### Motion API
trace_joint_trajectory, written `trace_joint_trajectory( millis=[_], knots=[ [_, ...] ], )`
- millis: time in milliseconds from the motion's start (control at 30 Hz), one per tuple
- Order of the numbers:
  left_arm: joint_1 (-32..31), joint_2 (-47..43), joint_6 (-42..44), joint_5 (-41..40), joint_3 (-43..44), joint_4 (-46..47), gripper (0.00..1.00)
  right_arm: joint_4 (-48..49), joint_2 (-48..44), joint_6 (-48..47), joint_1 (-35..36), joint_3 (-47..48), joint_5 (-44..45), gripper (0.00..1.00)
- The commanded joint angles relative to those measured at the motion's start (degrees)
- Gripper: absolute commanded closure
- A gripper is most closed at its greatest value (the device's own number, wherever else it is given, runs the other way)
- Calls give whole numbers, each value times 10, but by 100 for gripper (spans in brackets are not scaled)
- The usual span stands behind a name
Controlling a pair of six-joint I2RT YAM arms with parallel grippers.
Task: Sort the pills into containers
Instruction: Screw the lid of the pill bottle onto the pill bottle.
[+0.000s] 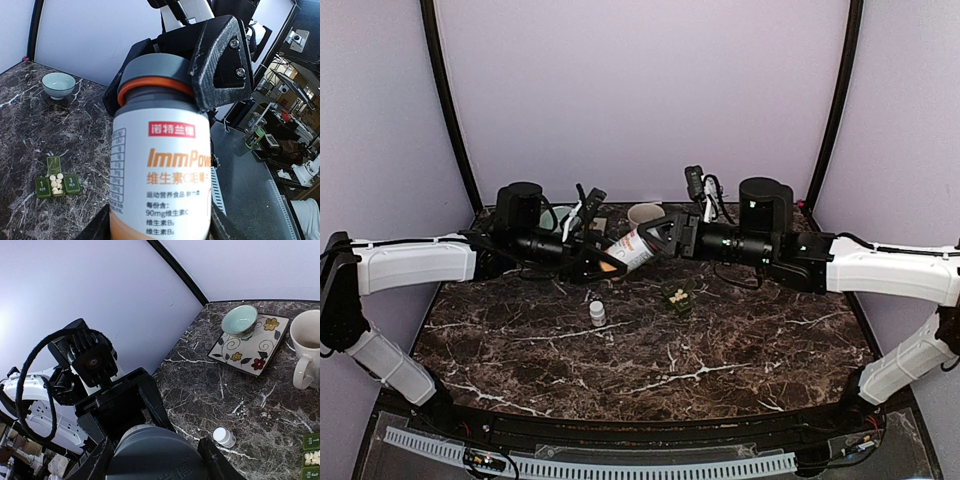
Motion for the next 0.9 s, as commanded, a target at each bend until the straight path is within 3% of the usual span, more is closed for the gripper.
trace_joint_trajectory(
  millis=[0,600,867],
  knots=[
    [-25,-17,-27,72,25,51,100,-86,13,-93,28,2,-58,80],
    [-7,25,-188,194,50,157,100,-124,-28,-200,41,-10,-130,75],
    [1,50,-300,240,51,267,100,-115,-56,-223,48,-25,-142,74]
  ],
)
